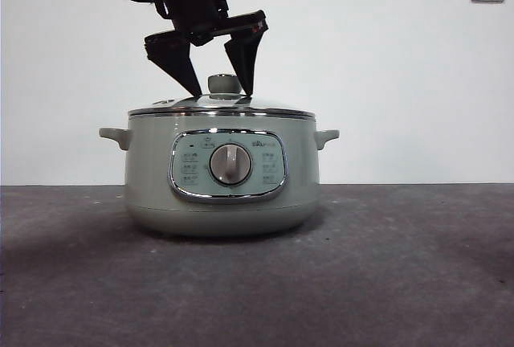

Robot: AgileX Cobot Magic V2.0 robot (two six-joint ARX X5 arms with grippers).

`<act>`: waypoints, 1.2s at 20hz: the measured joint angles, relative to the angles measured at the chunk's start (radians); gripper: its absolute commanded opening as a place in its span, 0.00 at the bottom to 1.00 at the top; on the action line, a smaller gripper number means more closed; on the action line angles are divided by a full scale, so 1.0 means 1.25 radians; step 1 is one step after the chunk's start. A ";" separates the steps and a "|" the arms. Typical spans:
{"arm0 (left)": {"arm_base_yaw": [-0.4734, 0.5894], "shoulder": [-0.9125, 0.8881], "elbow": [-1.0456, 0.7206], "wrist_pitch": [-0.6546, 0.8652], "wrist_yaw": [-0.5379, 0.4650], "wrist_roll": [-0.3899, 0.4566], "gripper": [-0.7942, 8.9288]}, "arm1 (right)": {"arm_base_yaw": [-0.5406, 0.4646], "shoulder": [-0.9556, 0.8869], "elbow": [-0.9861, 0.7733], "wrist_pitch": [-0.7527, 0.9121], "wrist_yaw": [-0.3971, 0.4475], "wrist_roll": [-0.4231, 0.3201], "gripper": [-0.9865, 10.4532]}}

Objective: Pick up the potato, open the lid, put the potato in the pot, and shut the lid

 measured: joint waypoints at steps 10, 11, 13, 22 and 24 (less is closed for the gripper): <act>0.000 -0.002 0.008 0.017 0.005 0.003 0.07 | 0.000 0.001 0.000 0.000 0.000 0.000 0.08; 0.000 -0.002 0.008 0.017 0.005 0.004 0.07 | 0.000 0.001 0.000 0.000 0.000 0.000 0.08; 0.000 -0.002 0.008 0.017 0.005 0.006 0.07 | 0.000 0.001 0.000 0.003 0.001 0.000 0.08; 0.006 -0.017 0.008 0.015 0.012 0.039 0.07 | 0.000 0.055 0.000 0.116 0.057 0.031 0.08; 0.020 -0.040 0.008 0.013 0.009 0.046 0.07 | 0.000 0.089 0.000 0.137 0.057 0.037 0.08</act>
